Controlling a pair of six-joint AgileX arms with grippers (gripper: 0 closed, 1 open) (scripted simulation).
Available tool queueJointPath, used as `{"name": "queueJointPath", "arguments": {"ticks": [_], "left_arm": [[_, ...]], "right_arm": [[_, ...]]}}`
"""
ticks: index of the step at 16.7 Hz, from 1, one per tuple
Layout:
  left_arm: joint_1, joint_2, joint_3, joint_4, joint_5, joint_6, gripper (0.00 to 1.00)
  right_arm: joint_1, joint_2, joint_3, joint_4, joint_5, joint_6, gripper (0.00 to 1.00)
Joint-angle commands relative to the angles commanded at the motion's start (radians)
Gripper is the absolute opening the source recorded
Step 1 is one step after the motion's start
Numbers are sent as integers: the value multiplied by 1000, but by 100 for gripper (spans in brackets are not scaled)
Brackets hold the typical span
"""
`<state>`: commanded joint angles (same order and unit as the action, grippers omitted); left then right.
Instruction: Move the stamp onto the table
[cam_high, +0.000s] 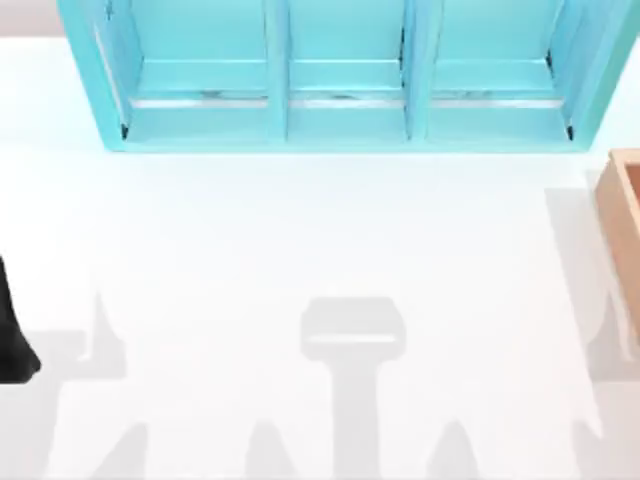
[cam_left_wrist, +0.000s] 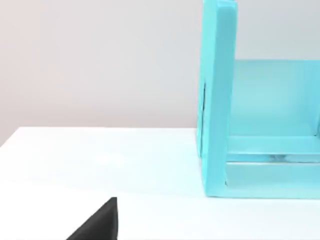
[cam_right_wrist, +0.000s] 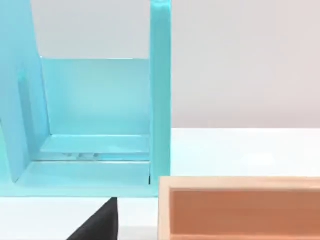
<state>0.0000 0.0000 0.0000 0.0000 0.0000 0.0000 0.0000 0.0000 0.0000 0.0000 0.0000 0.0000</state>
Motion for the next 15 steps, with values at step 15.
{"name": "queueJointPath", "arguments": {"ticks": [15], "left_arm": [[0,0,0,0,0,0,100]], "right_arm": [[-191,829,655,-640,1,-184,100]]}}
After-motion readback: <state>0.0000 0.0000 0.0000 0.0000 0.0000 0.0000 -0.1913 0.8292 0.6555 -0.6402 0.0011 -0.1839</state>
